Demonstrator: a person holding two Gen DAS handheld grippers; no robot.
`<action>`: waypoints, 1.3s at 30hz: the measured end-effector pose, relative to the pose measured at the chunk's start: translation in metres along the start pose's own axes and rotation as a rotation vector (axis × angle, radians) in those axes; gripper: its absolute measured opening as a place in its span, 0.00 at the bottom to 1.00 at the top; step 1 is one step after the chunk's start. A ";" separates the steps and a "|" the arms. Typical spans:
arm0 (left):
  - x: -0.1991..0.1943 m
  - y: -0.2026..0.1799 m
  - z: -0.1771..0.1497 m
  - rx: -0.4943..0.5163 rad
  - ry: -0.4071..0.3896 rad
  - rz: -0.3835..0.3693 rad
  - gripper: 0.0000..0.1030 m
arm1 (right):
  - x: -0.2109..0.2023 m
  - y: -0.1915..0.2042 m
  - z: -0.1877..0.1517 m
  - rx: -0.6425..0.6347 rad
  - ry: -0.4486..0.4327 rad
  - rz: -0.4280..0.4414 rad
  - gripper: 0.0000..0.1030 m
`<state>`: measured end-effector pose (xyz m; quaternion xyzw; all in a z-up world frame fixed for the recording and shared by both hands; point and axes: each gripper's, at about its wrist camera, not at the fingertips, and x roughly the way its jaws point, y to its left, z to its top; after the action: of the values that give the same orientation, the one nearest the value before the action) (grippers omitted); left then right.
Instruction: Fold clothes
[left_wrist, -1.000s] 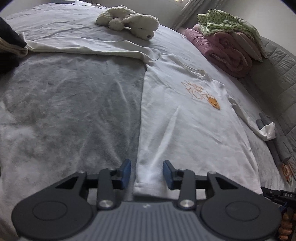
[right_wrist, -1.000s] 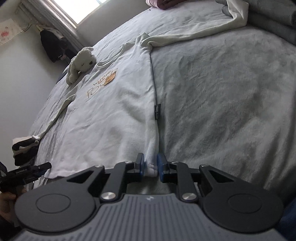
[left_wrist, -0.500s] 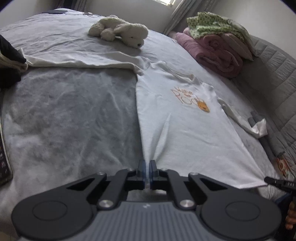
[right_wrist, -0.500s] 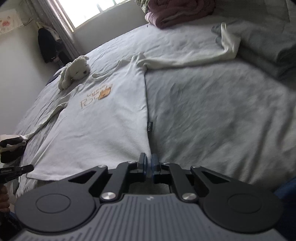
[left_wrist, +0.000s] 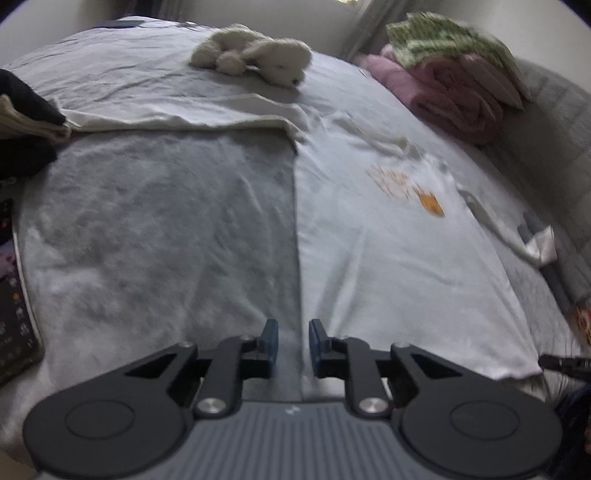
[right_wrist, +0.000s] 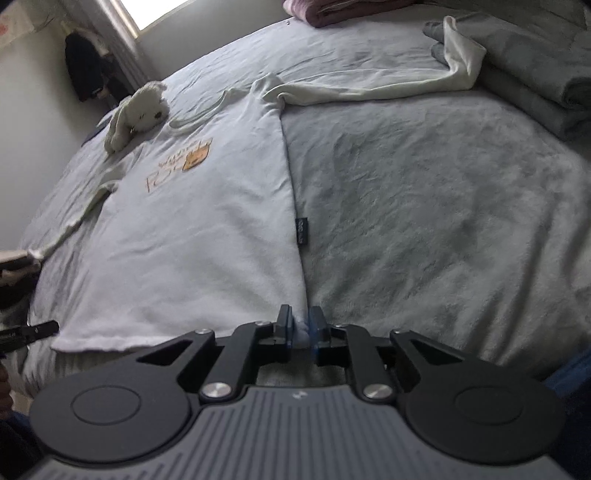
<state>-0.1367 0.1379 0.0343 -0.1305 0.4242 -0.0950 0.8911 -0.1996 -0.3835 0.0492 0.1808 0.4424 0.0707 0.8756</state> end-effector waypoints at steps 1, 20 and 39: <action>0.002 0.000 0.004 -0.008 -0.006 0.007 0.17 | 0.001 0.002 0.003 -0.001 -0.002 -0.001 0.14; 0.118 -0.072 0.100 0.130 0.007 0.120 0.23 | 0.114 -0.001 0.140 -0.101 0.157 0.038 0.14; 0.159 -0.061 0.141 0.151 -0.044 0.121 0.25 | 0.156 0.049 0.196 -0.297 -0.017 0.041 0.18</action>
<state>0.0682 0.0566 0.0228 -0.0390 0.4033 -0.0701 0.9115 0.0522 -0.3439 0.0572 0.0589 0.4160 0.1515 0.8947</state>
